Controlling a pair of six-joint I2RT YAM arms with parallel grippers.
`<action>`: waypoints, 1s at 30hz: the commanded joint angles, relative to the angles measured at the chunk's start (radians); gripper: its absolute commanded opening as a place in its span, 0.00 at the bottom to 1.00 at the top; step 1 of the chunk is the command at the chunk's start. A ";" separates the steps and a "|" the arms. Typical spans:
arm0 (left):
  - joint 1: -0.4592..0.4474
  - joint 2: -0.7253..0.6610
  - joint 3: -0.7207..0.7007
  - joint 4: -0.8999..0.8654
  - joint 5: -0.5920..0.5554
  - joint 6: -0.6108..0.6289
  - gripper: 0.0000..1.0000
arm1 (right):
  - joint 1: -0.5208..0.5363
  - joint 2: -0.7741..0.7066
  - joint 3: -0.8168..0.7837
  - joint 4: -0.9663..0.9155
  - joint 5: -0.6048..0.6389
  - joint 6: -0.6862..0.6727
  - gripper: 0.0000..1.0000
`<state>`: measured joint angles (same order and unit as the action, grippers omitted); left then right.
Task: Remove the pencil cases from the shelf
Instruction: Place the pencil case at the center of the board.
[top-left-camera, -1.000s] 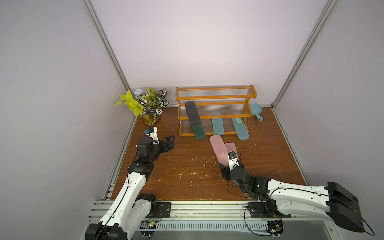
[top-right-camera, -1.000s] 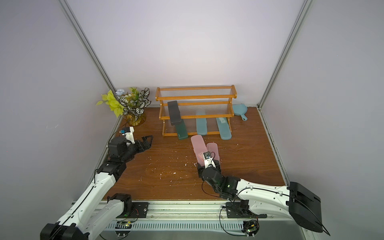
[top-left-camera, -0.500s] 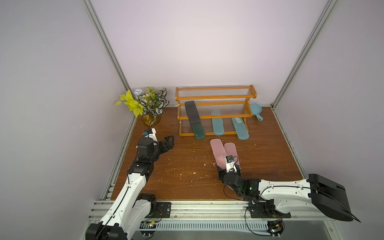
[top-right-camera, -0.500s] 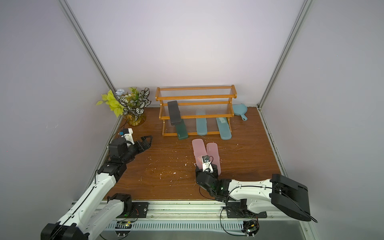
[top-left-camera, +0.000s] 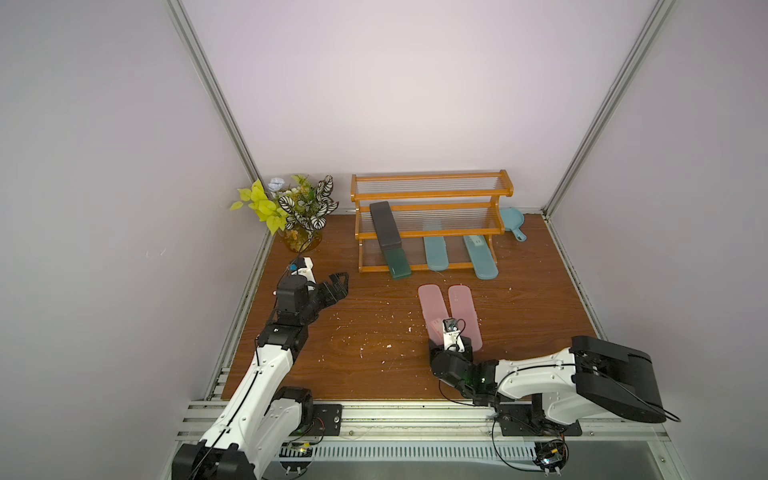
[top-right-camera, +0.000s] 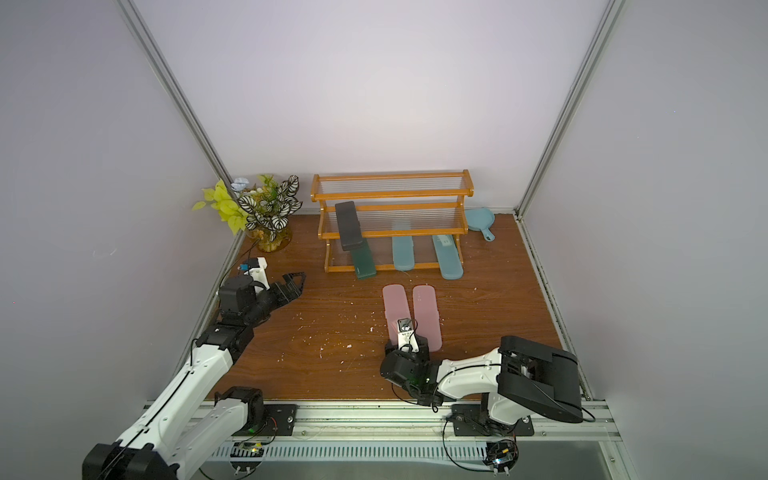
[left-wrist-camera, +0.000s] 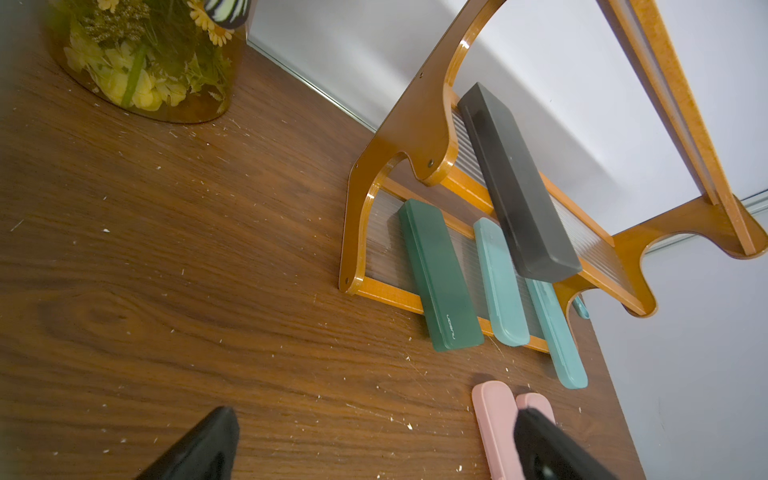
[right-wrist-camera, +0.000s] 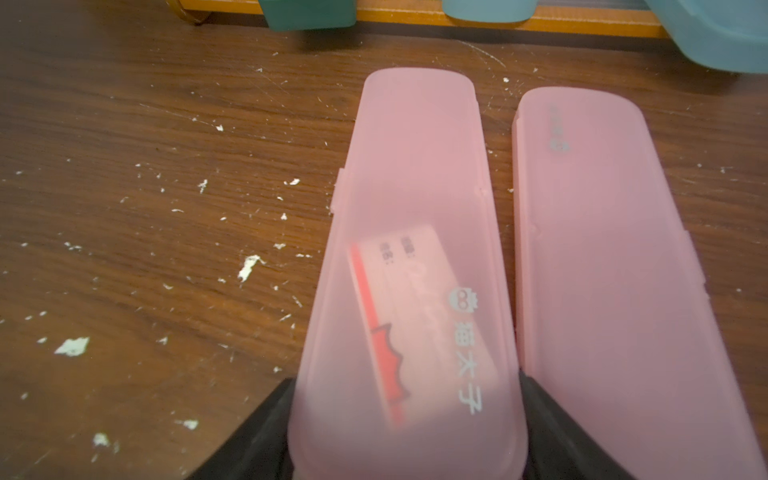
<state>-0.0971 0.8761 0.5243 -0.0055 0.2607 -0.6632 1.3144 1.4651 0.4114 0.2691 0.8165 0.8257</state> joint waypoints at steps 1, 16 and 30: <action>-0.006 0.003 0.031 -0.011 0.014 0.026 0.98 | 0.014 0.025 0.055 -0.029 0.036 0.054 0.80; -0.007 0.022 0.140 -0.054 0.004 0.073 0.98 | 0.013 -0.110 0.134 -0.242 0.018 0.042 0.99; -0.190 0.218 0.431 -0.239 -0.211 0.059 0.98 | -0.205 -0.469 0.200 -0.478 -0.215 0.011 0.99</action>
<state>-0.2169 1.0508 0.8909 -0.1867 0.1516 -0.6144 1.1595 1.0496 0.5842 -0.1417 0.6674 0.8562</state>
